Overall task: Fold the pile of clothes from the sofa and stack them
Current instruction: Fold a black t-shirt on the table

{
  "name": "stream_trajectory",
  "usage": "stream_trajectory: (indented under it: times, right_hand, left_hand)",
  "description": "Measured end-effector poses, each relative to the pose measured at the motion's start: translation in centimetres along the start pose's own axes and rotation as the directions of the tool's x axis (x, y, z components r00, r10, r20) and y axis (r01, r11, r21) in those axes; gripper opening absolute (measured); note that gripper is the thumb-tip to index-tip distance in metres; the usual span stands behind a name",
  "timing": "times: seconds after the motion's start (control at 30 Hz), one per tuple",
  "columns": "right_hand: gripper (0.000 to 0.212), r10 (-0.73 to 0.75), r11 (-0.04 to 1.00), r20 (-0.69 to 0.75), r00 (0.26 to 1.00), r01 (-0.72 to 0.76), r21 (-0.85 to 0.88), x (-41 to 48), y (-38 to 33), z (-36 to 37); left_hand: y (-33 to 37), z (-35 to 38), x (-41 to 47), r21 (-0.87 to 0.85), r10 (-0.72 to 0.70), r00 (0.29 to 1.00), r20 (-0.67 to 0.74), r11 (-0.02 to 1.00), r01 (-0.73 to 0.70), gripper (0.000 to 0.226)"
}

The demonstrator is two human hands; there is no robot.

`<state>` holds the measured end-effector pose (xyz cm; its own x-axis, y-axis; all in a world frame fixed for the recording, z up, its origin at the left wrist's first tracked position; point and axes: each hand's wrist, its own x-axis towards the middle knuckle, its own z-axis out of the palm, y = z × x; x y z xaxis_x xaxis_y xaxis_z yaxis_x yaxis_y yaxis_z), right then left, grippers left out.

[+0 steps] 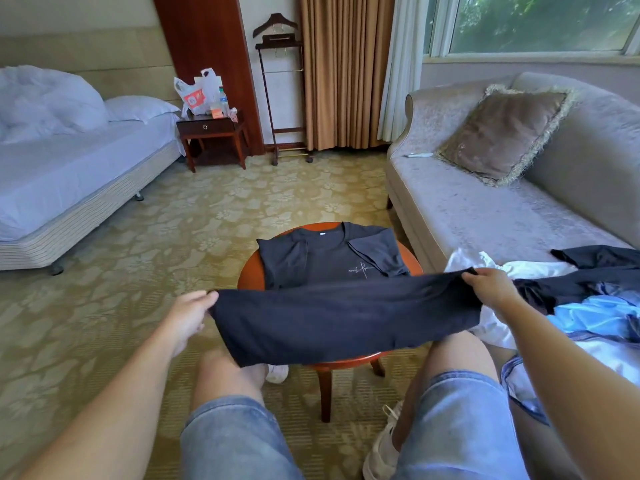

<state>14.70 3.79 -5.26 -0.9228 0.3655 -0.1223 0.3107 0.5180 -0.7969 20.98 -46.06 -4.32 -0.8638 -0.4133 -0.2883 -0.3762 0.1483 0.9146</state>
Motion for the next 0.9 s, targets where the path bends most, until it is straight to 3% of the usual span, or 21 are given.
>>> stream_trajectory:
  times: [0.1, 0.17, 0.4, 0.5, 0.63, 0.7, 0.77, 0.83, 0.9]
  right_hand:
    - [0.027, -0.015, 0.999, -0.180, 0.984, 0.006, -0.045, 2.8, -1.8, 1.6]
    - [0.028, -0.005, 0.997, -0.228, 0.974, -0.013, -0.075, 5.4, -3.2, 2.8]
    - [0.021, 0.016, 0.998, -0.235, 0.972, -0.029, -0.052, 16.3, -8.1, 7.5]
    - [0.022, 0.109, 0.994, -0.175, 0.979, -0.112, -0.006, 21.1, -9.7, 10.3]
    - [0.028, 0.137, 0.981, -0.118, 0.983, -0.151, -0.120, 26.8, -10.7, 13.8]
    - [0.033, 0.154, 0.981, -0.096, 0.983, -0.164, -0.101, 28.7, -10.8, 15.2]
    - [0.042, 0.143, 0.987, -0.109, 0.984, -0.150, -0.065, 30.1, -10.3, 16.8]
    - [0.051, 0.046, 0.982, -0.119, 0.992, -0.067, -0.177, 29.8, -9.4, 18.8]
    - [0.053, -0.095, 0.962, -0.040, 0.995, 0.081, -0.261, 27.9, -8.5, 20.8]
  left_hand:
    - [2.0, 2.5, 3.4, -0.307, -0.031, 0.992, -0.119, 0.952, -0.007, 0.028]
    - [3.6, 4.2, 6.5, -0.360, -0.073, 0.985, -0.154, 0.933, 0.013, 0.038]
    - [8.8, 9.6, 18.9, -0.323, -0.084, 0.948, -0.306, 0.946, -0.020, 0.035]
    - [9.9, 10.7, 24.6, -0.284, -0.147, 0.931, -0.333, 0.958, 0.050, 0.035]
    - [9.7, 11.8, 31.2, -0.260, -0.269, 0.898, -0.349, 0.948, 0.183, 0.039]
    - [9.3, 12.1, 33.7, -0.138, -0.248, 0.897, -0.366, 0.968, 0.212, 0.038]
    - [8.5, 12.7, 35.6, 0.099, -0.120, 0.908, -0.401, 0.980, 0.173, 0.039]
    - [6.9, 13.7, 36.3, 0.219, -0.032, 0.938, -0.346, 0.969, 0.114, 0.050]
    - [5.1, 15.1, 35.3, 0.354, 0.094, 0.948, -0.304, 0.935, 0.021, 0.063]
